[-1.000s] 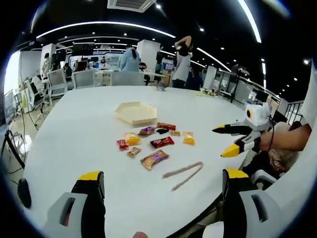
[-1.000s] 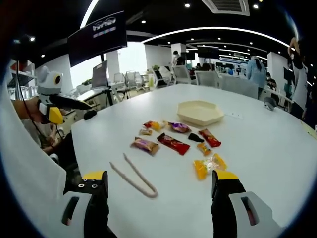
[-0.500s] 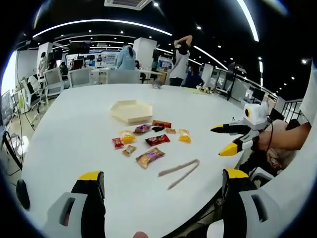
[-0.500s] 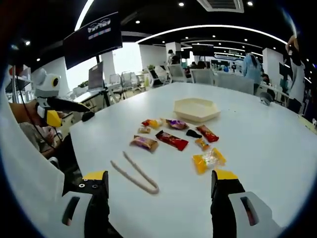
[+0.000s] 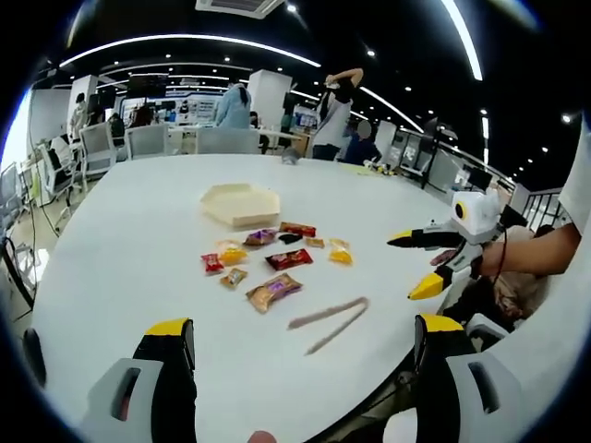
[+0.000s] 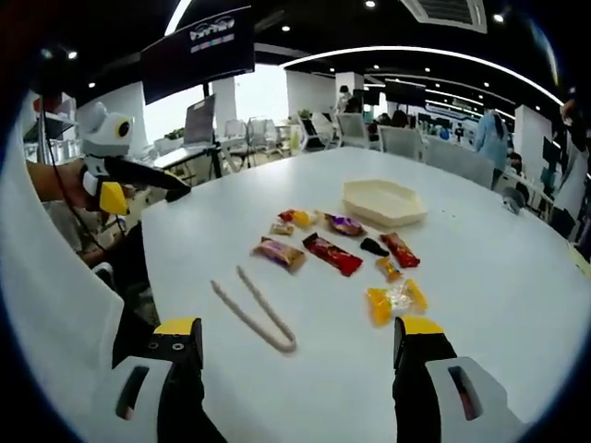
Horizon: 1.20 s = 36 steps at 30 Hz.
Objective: Place the target food into the container with the food tongs after gripping and lifting it, then release it inside without dropping or visibly crushing the food.
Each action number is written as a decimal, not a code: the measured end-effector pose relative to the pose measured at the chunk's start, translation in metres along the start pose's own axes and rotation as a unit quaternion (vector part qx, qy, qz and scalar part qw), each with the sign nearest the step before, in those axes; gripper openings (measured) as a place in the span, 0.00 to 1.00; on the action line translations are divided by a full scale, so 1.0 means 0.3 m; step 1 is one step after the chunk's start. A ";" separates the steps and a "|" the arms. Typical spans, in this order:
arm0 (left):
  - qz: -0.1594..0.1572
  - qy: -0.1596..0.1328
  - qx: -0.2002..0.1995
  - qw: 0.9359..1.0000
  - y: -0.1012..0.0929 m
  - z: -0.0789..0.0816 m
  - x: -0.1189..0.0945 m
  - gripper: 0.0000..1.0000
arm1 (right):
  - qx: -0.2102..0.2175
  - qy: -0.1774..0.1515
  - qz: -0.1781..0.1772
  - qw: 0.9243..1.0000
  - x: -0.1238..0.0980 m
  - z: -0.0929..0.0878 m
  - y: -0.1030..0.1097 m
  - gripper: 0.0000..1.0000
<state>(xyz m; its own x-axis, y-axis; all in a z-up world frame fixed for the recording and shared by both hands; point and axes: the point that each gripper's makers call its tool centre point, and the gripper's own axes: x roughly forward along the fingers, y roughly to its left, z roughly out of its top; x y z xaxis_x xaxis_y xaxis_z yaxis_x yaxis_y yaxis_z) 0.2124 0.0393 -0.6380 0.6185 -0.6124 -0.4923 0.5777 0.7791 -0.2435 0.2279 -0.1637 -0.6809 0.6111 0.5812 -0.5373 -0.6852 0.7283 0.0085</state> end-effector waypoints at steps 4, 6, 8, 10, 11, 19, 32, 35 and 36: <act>-0.003 0.011 0.016 1.000 -0.007 -0.002 0.001 0.99 | -0.008 0.002 0.013 1.000 -0.001 -0.005 0.012 0.86; -0.001 0.007 0.017 1.000 -0.003 0.003 -0.001 0.99 | -0.013 0.002 0.017 1.000 0.001 -0.007 0.015 0.86; 0.001 0.000 0.009 1.000 0.005 0.008 -0.001 0.99 | -0.024 0.013 0.024 0.999 0.004 -0.020 0.018 0.86; 0.002 0.000 0.005 1.000 0.008 0.005 0.002 0.99 | -0.024 0.009 0.023 0.999 0.005 -0.013 0.012 0.86; 0.001 0.003 0.006 1.000 0.008 0.001 0.004 0.99 | -0.025 0.007 0.022 0.999 0.004 -0.008 0.008 0.85; 0.001 0.016 0.018 1.000 0.010 -0.014 0.005 0.99 | -0.029 0.010 0.019 0.999 0.030 -0.016 -0.007 0.82; -0.007 0.031 0.023 0.999 -0.005 -0.041 0.007 0.99 | -0.019 0.011 0.024 0.999 0.036 -0.033 0.022 0.82; -0.013 0.031 0.023 0.999 -0.010 -0.043 0.014 0.99 | -0.013 0.015 0.020 1.000 0.026 -0.051 0.020 0.81; -0.015 0.032 0.023 0.999 -0.011 -0.045 0.017 0.99 | -0.014 0.015 0.020 1.000 0.025 -0.052 0.020 0.81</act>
<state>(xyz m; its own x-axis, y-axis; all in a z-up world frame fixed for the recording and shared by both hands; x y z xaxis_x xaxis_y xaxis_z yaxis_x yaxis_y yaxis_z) 0.2065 0.0356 -0.6511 0.5663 -0.6236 -0.5390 0.6194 0.7534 -0.2209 0.2222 -0.1605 -0.6980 0.5714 0.5980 -0.5621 -0.7194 0.6946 0.0075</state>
